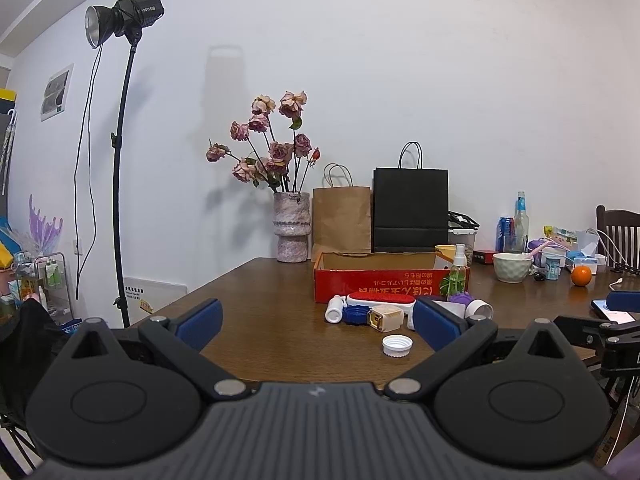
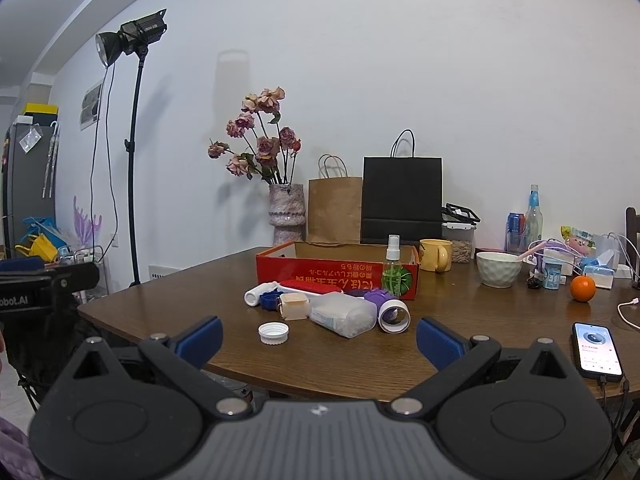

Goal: Organize rigid objects

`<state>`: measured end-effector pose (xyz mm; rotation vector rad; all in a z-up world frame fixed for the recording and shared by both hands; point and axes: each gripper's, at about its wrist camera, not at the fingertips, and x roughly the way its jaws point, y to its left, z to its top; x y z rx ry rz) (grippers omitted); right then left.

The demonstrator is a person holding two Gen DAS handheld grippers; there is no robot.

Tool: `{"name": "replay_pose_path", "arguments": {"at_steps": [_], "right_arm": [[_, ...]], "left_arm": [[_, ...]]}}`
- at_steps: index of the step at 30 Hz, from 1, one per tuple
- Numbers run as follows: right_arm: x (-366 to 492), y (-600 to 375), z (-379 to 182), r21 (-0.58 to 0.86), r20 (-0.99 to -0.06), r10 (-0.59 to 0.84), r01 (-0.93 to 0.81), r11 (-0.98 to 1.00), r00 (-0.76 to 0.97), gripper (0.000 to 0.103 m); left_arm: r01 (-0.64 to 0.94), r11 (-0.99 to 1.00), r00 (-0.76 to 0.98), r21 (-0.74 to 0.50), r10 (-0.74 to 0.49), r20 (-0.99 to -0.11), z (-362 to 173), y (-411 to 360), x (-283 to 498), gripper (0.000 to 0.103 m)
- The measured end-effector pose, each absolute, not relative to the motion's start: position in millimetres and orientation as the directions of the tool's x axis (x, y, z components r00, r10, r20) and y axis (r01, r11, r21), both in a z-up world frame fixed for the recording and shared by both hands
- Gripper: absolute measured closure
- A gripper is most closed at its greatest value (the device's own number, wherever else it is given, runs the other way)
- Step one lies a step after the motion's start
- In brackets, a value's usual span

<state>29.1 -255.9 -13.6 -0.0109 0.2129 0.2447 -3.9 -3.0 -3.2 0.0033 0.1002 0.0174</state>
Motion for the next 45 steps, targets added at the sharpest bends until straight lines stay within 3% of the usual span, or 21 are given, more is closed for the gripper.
{"name": "replay_pose_path", "arguments": {"at_steps": [45], "right_arm": [[29.2,-257.7,-9.5,0.007,-0.208,0.237,-0.241,0.971,0.949,0.000]], "left_arm": [[-0.027,1.000,0.996,0.010,0.028,-0.089,-5.6,-6.6,-8.4,0.000]]}}
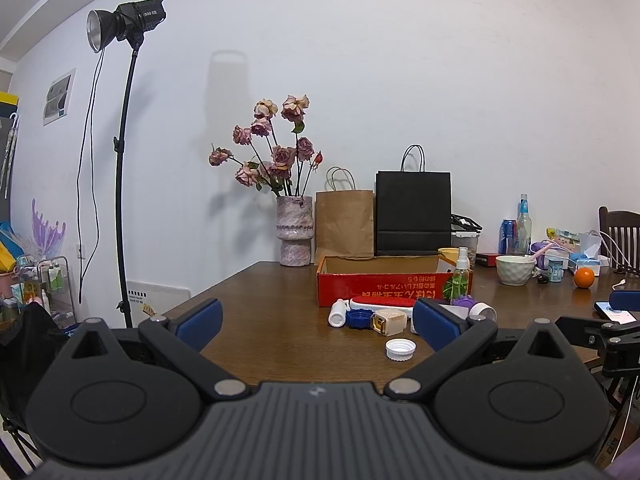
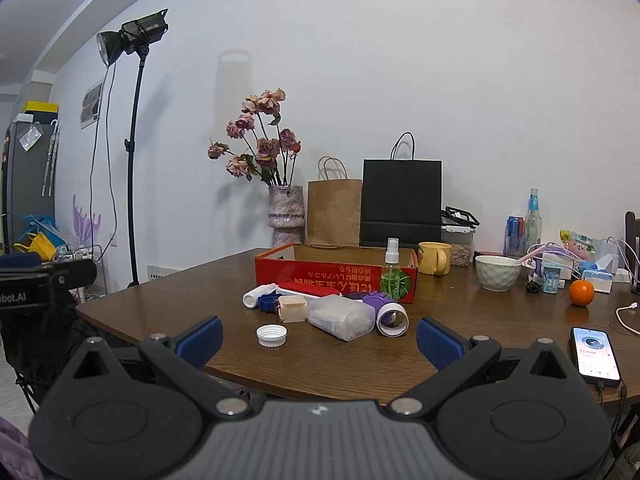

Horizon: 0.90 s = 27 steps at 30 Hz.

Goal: Organize rigid objects

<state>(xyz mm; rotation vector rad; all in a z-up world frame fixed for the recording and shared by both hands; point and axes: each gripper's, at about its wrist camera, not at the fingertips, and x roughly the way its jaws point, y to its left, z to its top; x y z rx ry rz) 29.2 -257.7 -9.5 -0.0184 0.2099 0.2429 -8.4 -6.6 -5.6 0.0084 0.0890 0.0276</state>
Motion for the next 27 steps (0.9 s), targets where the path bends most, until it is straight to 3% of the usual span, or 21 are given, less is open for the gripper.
{"name": "replay_pose_path", "arguments": {"at_steps": [13,16,21,27], "right_arm": [[31,-256,-11,0.006,-0.214,0.237,-0.242,0.970,0.947,0.000],[35,-254,-13,-0.034,-0.213,0.221,-0.234,0.972,0.952,0.000],[59,-254,-21,-0.139,-0.221,0.180,-0.213,0.967,0.959,0.000],[108,-270,-31,-0.089,-0.251,0.181,-0.209,0.974,0.951,0.000]], "left_arm": [[-0.018,1.000,0.995,0.001,0.018,-0.101,-4,-6,-6,0.000],[-0.014,1.000,0.991,-0.027,0.011,-0.134,-5,0,3,0.000],[-0.049,0.998,0.993,0.030,0.052,-0.101,-9,3,27,0.000],[-0.037,0.999,0.983,0.023,0.040,-0.181,-12,-4,75,0.000]]}}
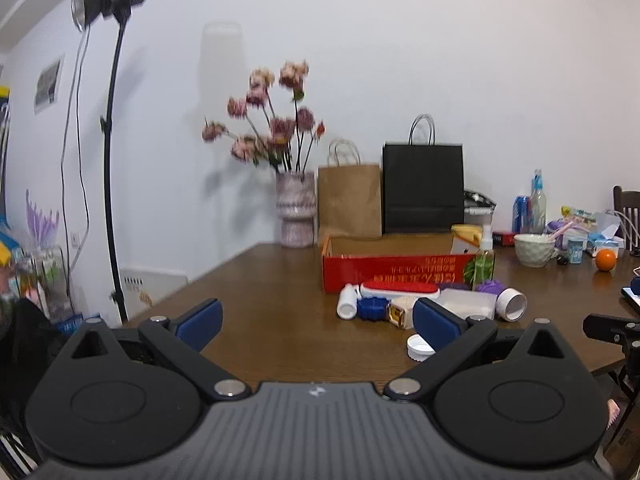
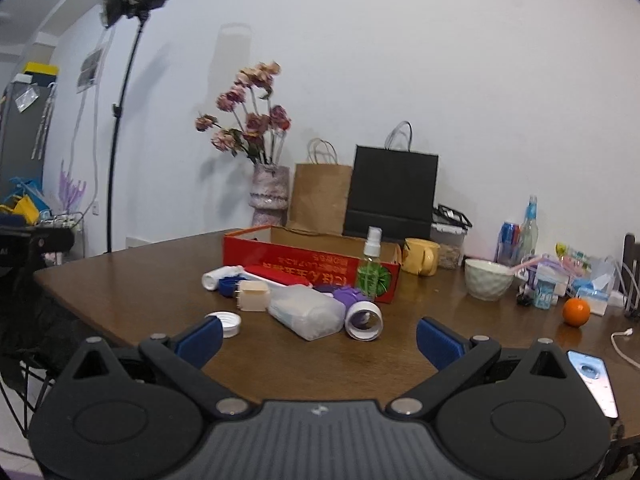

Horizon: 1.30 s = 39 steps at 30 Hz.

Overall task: Organize rigid objects
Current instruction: 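Grasp the white bottle cap with the left tool while the right grasps the tape roll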

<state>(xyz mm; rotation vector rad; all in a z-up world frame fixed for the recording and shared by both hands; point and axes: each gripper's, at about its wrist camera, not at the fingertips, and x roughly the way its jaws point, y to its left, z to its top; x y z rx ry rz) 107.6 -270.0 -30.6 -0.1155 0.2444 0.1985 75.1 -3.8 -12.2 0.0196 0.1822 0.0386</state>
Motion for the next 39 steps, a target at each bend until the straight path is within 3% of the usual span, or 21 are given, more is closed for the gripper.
{"name": "replay_pose_path", "arguments": {"at_steps": [11,15,19,23,28,33,39], "right_arm": [[183,-293,-42,-0.020,-0.295,0.228,-0.245,0.969,0.928,0.000],[203,-296,-46,-0.013,-0.291,0.225,-0.239,0.971,0.930,0.000],[217,-300,-50,0.014,-0.272,0.239,-0.245,0.969,0.932,0.000],[229,-302,-52,0.036,-0.243,0.275,-0.274,0.961,0.930,0.000],[245,-291,-54,-0.042,-0.352,0.271,-0.304,0.952,0.896,0.000],[251,-292,-58,0.005,-0.383,0.314,-0.338,0.941,0.869,0.000],[272,-285,-59,0.001,-0.435,0.289,-0.321,0.947,0.853,0.014]], "left_arm": [[-0.011,1.000,0.957,-0.001,0.010,-0.288,-26,-39,151,0.000],[0.040,0.999,0.946,-0.024,-0.046,-0.321,-32,-49,171,0.000],[0.018,0.998,0.951,0.053,-0.001,-0.308,-37,-64,184,0.000],[0.008,1.000,0.941,0.015,-0.002,-0.338,-40,-68,196,0.000],[0.006,1.000,0.921,-0.023,-0.015,-0.390,-48,-68,212,0.000],[0.061,0.998,0.936,-0.014,-0.062,-0.347,-49,-74,212,0.000],[0.142,0.988,0.896,-0.059,-0.154,-0.416,-61,-75,230,0.004]]}}
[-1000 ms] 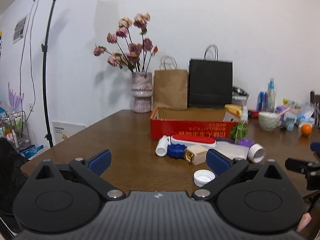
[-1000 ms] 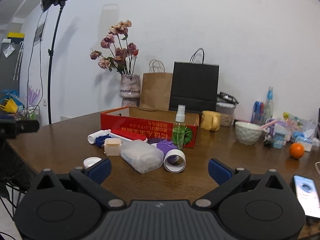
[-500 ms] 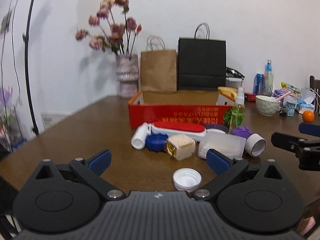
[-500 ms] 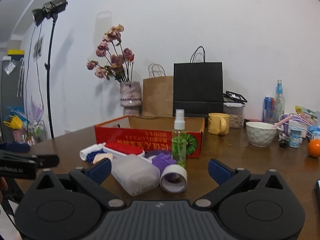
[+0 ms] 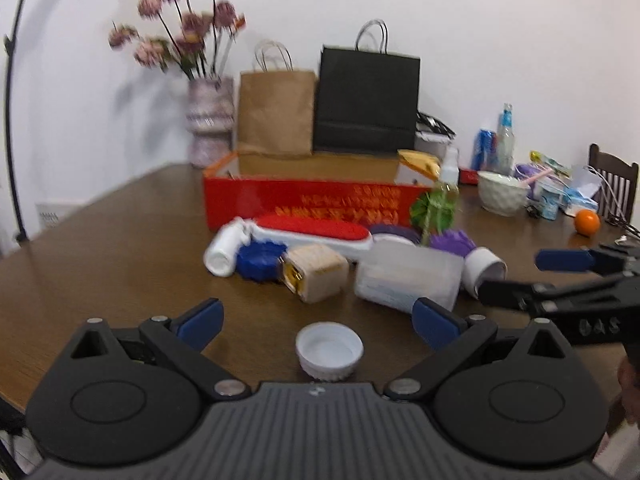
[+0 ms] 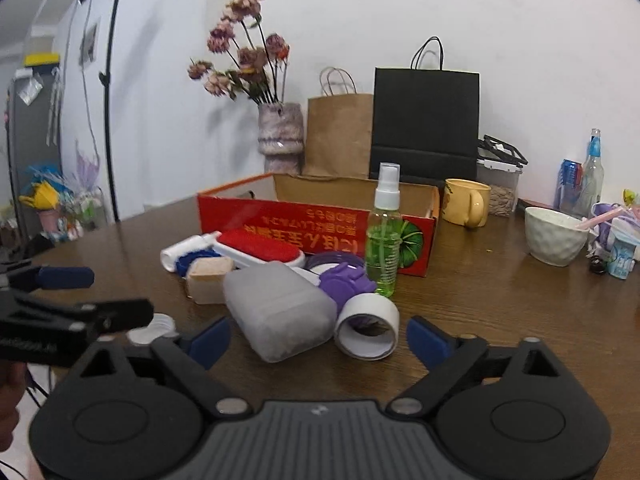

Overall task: Organize rigid objects
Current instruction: 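Grasp the white bottle cap with the left tool while the right grasps the tape roll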

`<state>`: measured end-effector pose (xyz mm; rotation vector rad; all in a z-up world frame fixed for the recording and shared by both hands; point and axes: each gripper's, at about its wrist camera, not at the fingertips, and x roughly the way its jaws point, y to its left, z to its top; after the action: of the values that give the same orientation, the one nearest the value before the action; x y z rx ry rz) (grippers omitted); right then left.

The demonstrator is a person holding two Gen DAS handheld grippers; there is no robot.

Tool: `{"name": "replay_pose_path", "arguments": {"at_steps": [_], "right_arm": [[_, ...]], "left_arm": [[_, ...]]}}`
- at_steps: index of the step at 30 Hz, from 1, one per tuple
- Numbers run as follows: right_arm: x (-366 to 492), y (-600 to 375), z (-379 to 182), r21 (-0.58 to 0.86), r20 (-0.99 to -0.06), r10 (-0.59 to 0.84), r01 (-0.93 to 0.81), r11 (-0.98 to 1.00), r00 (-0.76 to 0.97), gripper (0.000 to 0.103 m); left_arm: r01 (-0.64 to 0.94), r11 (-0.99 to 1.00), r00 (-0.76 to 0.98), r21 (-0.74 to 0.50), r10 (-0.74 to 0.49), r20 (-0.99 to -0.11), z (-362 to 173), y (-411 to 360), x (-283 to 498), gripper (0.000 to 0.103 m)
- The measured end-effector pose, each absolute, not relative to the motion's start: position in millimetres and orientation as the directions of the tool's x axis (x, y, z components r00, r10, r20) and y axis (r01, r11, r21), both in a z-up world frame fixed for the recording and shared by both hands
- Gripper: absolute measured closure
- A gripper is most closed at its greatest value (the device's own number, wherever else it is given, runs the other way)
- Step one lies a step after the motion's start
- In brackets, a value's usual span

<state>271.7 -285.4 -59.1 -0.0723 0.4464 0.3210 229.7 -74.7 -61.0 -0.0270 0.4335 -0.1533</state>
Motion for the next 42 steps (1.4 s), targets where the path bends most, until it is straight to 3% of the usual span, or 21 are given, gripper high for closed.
{"name": "replay_pose_path", "arguments": {"at_steps": [6,10,13,17,18,20,22,24,25,29,32,34,37,42], "right_arm": [[305,-291,-61,0.015,-0.483,0.229,-0.253,0.967,0.845,0.039],[321,-296,-67,0.032,-0.519,0.205,-0.221,0.975,0.830,0.056],[324,-300,-73,0.057,-0.541,0.211,-0.215,0.975,0.814,0.057],[319,-304,-75,0.085,-0.533,0.223,-0.211,0.974,0.816,0.059],[315,-304,-74,0.089,-0.524,0.227,-0.212,0.973,0.821,0.059],[307,-305,-71,0.090,-0.510,0.230,-0.214,0.973,0.829,0.059],[297,-306,-68,0.099,-0.495,0.241,-0.221,0.970,0.834,0.060],[286,-307,-67,0.112,-0.483,0.259,-0.234,0.966,0.837,0.060],[281,-307,-67,0.118,-0.481,0.267,-0.240,0.964,0.835,0.059],[269,-304,-67,0.133,-0.475,0.309,-0.280,0.951,0.824,0.060],[267,-302,-67,0.137,-0.468,0.329,-0.301,0.944,0.820,0.060],[268,-302,-67,0.140,-0.464,0.337,-0.307,0.941,0.819,0.060],[269,-304,-68,0.147,-0.461,0.344,-0.312,0.939,0.818,0.060],[267,-306,-69,0.156,-0.456,0.348,-0.311,0.937,0.819,0.060]], "left_arm": [[0.141,0.990,0.874,-0.001,-0.125,-0.469,-72,-78,246,0.034],[0.138,0.990,0.862,-0.007,-0.124,-0.492,-78,-76,250,0.047],[0.143,0.990,0.854,0.008,-0.119,-0.507,-83,-77,248,0.054],[0.158,0.987,0.856,0.011,-0.132,-0.499,-82,-79,245,0.090],[0.160,0.987,0.859,0.009,-0.135,-0.493,-81,-79,244,0.092],[0.156,0.988,0.869,0.016,-0.129,-0.478,-80,-82,242,0.093],[0.147,0.989,0.879,0.026,-0.119,-0.462,-77,-85,239,0.086],[0.135,0.990,0.895,0.038,-0.105,-0.433,-74,-87,236,0.037],[0.138,0.989,0.901,0.052,-0.104,-0.421,-72,-90,235,0.031],[0.160,0.983,0.901,0.086,-0.110,-0.420,-68,-106,249,0.030],[0.148,0.985,0.875,0.087,-0.089,-0.476,-69,-116,269,0.031],[0.137,0.988,0.852,0.065,-0.084,-0.516,-73,-117,281,0.036],[0.112,0.994,0.836,0.014,-0.086,-0.543,-77,-113,291,0.059],[0.099,0.995,0.857,0.011,-0.080,-0.509,-75,-110,284,0.062]]}}
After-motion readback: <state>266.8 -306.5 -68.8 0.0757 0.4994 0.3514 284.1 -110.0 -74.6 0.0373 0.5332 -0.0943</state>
